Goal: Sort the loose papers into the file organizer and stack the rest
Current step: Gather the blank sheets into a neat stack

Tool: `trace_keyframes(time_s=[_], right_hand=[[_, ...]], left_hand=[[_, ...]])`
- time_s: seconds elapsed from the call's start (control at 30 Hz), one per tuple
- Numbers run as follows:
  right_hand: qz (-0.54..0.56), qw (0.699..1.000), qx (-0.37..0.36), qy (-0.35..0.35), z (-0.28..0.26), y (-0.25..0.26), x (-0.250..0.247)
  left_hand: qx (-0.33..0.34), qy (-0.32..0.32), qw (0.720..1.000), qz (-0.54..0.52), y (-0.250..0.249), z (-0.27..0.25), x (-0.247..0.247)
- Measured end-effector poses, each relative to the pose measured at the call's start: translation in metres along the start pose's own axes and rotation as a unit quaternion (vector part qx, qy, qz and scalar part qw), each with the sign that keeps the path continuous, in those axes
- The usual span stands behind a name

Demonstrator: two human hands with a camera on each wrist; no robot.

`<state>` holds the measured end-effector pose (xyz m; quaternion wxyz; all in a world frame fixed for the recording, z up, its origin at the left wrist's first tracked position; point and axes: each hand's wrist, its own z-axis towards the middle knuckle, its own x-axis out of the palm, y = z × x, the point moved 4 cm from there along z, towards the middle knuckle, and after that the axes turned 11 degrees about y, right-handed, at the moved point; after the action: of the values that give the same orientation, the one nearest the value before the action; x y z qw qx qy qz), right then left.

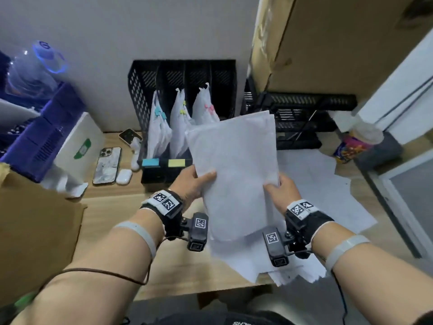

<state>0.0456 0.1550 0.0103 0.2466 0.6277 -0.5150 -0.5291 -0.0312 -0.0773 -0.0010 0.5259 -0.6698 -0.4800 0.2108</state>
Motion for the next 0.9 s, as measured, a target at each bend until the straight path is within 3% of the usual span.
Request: trace_keyframes(time_s=[0.17,0.33,0.47,0.57,0.7,0.83,0.9], right_hand=[[-0.056,0.99,0.131,-0.008,-0.012,-0.087,-0.066],[-0.13,0.959,0.242,0.064,-0.001,-0.156,-0.094],[-0.176,0.936,0.286,0.109,0.009,-0.172,-0.091],[-0.131,0.944,0.28,0.116,0.017,-0.175,-0.086],[-0.126,0.944,0.256,0.164,0.033,-0.175,-0.087],[-0.125,0.958,0.236,0.103,0.044,-0.172,-0.125],[-0.155,0.95,0.257,0.086,0.046,-0.177,-0.147]], left_hand=[[-0.162,0.08,0.979,0.097,0.056,0.032,0.065],[-0.295,-0.009,0.938,0.183,0.1,0.047,0.086],[-0.305,-0.029,0.926,0.222,0.111,0.052,0.098],[-0.289,-0.015,0.913,0.287,0.112,0.052,0.109],[-0.258,-0.018,0.923,0.284,0.114,0.053,0.117],[-0.25,-0.051,0.907,0.335,0.114,0.06,0.117],[-0.25,-0.06,0.9,0.352,0.117,0.066,0.119]])
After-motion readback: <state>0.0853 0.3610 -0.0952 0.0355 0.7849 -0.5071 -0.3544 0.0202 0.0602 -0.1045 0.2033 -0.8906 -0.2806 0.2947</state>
